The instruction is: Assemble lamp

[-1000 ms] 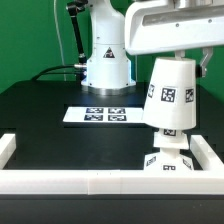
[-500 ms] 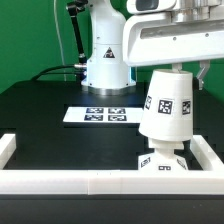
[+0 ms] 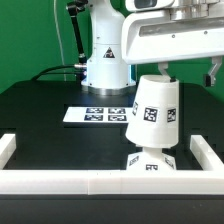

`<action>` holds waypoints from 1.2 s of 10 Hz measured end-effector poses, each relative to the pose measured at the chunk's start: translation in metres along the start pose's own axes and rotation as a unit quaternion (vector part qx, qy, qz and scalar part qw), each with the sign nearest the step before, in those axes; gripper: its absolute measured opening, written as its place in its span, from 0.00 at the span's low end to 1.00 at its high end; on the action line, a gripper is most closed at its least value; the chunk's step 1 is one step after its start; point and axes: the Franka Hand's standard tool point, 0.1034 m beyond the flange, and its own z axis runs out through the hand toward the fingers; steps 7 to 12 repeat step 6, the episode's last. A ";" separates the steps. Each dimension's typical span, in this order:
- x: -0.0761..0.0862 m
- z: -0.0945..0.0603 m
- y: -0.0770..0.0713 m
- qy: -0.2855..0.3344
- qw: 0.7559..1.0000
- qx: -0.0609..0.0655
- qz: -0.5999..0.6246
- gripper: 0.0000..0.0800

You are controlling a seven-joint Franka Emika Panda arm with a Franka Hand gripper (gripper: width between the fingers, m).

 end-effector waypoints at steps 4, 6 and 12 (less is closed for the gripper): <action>-0.025 -0.020 0.004 0.004 1.000 0.001 0.011 0.87; -0.031 -0.023 0.002 0.004 1.000 0.003 0.015 0.87; -0.031 -0.023 0.002 0.004 1.000 0.003 0.015 0.87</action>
Offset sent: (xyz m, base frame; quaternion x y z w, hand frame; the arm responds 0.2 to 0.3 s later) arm -0.0300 -0.0033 0.0210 -0.0200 0.0143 0.0317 0.9992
